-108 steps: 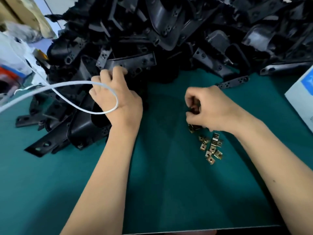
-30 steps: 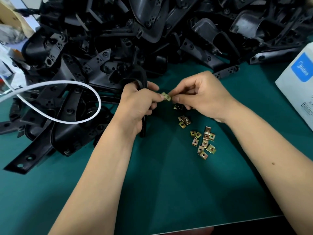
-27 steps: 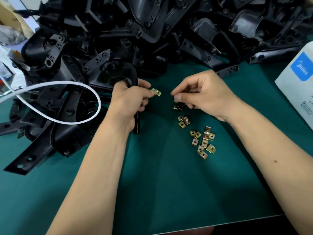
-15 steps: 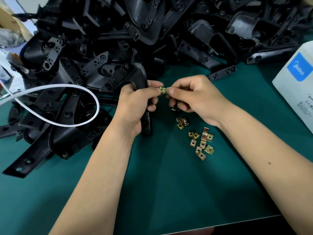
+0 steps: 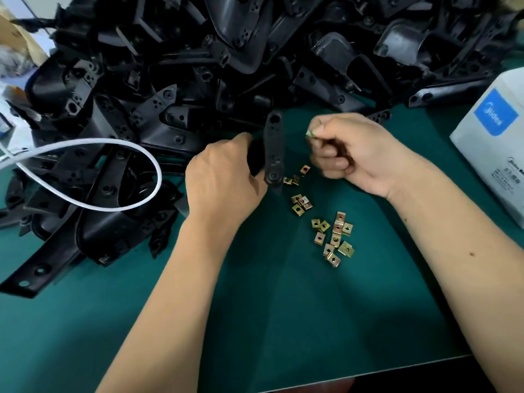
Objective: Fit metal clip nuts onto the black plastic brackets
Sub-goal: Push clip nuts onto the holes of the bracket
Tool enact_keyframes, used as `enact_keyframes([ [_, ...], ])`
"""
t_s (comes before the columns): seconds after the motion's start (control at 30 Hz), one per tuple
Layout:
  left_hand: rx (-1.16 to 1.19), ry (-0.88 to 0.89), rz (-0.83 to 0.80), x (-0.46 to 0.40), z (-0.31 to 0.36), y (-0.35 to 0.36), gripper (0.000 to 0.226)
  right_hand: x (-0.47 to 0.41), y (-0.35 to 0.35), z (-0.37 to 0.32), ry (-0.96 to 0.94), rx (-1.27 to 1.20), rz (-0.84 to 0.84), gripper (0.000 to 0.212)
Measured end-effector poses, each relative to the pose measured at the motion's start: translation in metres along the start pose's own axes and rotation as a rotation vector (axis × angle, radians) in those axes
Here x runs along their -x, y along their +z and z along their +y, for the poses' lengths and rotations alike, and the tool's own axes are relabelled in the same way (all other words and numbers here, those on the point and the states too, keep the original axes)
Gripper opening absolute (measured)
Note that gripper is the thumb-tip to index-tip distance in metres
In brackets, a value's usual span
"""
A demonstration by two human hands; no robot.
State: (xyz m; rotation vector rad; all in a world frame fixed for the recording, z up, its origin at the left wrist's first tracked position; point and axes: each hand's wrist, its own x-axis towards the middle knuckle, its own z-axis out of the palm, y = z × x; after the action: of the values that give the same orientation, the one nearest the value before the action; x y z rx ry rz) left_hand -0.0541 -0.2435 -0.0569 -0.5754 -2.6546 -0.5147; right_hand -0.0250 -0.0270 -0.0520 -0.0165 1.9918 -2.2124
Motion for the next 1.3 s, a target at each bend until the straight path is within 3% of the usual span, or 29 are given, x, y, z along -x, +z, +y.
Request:
enact_keyframes([
  [0.1, 0.031, 0.031, -0.112, -0.001, -0.009, 0.003, 0.046, 0.004, -0.006, -0.001, 0.048, 0.091, -0.123, 0.03],
  [0.3, 0.067, 0.068, -0.23, 0.0, -0.019, 0.001, 0.113, 0.009, -0.007, 0.001, 0.086, 0.216, -0.301, 0.022],
  [0.47, 0.093, 0.103, -0.344, -0.002, -0.025, -0.004, 0.139, 0.007, 0.006, 0.006, 0.035, 0.314, -0.319, 0.016],
  [0.63, 0.114, 0.112, -0.391, -0.002, -0.025, -0.007, 0.14, 0.005, 0.01, 0.008, 0.044, 0.32, -0.258, 0.017],
  [0.93, 0.102, 0.112, -0.385, -0.001, -0.023, -0.005, 0.115, 0.003, 0.012, 0.01, 0.054, 0.322, -0.204, 0.015],
  [1.3, 0.131, 0.099, -0.313, 0.001, -0.015, -0.005, 0.119, 0.002, 0.019, 0.011, 0.005, 0.339, -0.134, 0.026],
])
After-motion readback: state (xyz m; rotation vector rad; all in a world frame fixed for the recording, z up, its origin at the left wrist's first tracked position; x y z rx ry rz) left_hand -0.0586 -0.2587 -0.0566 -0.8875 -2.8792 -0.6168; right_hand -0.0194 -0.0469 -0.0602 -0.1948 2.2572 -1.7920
